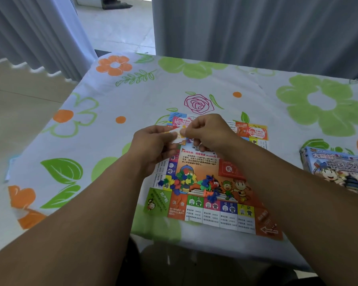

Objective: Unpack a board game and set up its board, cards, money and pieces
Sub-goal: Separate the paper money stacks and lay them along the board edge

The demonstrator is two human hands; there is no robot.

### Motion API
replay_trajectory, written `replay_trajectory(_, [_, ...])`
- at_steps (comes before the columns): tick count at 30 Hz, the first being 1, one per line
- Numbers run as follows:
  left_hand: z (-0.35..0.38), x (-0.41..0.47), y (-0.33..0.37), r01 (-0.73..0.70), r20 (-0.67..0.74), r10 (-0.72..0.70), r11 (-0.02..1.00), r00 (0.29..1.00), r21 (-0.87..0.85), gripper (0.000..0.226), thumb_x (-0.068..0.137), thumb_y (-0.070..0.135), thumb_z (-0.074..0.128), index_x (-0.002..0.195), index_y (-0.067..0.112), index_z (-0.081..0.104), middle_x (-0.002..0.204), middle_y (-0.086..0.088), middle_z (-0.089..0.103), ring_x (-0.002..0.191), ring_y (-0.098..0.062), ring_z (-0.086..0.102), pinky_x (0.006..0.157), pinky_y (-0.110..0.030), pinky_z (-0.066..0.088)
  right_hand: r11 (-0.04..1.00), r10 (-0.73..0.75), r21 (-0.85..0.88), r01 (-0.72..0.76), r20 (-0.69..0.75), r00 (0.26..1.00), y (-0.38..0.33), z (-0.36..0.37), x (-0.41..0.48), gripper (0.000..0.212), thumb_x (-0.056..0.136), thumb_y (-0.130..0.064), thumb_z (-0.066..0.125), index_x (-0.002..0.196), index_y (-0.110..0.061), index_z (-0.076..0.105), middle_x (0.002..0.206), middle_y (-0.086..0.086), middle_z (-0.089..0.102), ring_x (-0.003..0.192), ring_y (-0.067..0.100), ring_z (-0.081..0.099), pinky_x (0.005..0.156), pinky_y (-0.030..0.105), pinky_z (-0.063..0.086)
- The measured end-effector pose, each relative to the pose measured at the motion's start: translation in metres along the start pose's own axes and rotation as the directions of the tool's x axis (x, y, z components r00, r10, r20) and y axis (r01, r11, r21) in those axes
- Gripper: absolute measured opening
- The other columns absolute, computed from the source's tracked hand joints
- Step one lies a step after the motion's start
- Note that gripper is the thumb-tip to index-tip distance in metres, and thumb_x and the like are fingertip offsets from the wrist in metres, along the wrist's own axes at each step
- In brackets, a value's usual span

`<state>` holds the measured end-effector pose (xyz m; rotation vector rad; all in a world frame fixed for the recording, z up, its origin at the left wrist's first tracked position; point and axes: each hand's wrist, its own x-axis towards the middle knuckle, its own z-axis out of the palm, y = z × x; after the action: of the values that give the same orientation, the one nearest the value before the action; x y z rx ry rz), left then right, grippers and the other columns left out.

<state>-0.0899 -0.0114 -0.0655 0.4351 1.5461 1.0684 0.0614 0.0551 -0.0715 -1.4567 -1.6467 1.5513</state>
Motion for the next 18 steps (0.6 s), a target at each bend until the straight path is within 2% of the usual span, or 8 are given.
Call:
replay_trajectory(5, [-0.012,0.000,0.003,0.046,-0.002,-0.047,0.996,0.999,-0.080,0.021,0.092,-0.001,0.061,0.110,0.008,0.066,0.077,-0.012,0.074,0.064,-0.018,0.071,0.072,-0.033,0.061,1.000,0.025,-0.001,-0.025,0.048,0.999,0.000,0.009,0.002,0.014,0.092,-0.015,0.071,0.088,-0.002,0.067,0.071,0.010,0.064,0.051,0.011,0.055,0.048,0.026,0.047])
replay_trajectory(8, [-0.021,-0.001,0.003,0.054,0.010,-0.054,0.996,0.999,-0.076,0.024,0.093,-0.006,0.055,0.110,0.007,0.066,0.085,-0.016,0.074,0.066,-0.019,0.071,0.068,-0.031,0.061,0.997,0.055,0.051,-0.056,0.017,0.998,0.000,0.014,0.003,0.012,0.094,-0.014,0.068,0.097,-0.002,0.066,0.079,0.012,0.064,0.056,0.014,0.055,0.049,0.027,0.047])
replay_trajectory(12, [-0.030,-0.002,-0.002,0.070,0.004,-0.070,0.997,0.998,-0.010,0.021,0.095,-0.005,0.054,0.109,0.005,0.065,0.085,-0.018,0.074,0.066,-0.020,0.070,0.062,-0.029,0.061,0.979,0.121,0.180,-0.099,-0.111,0.986,0.002,0.015,0.008,0.006,0.094,-0.006,0.066,0.092,-0.003,0.062,0.077,0.015,0.062,0.058,0.019,0.058,0.050,0.028,0.050])
replay_trajectory(18, [-0.039,-0.003,-0.007,0.094,0.026,-0.096,0.995,0.995,0.045,0.020,0.094,-0.002,0.060,0.113,0.005,0.060,0.095,-0.021,0.073,0.066,-0.019,0.072,0.059,-0.029,0.061,0.979,0.175,0.131,-0.154,-0.161,0.971,0.006,0.025,0.005,0.007,0.091,0.001,0.067,0.094,0.004,0.061,0.076,0.021,0.067,0.060,0.025,0.067,0.054,0.032,0.060])
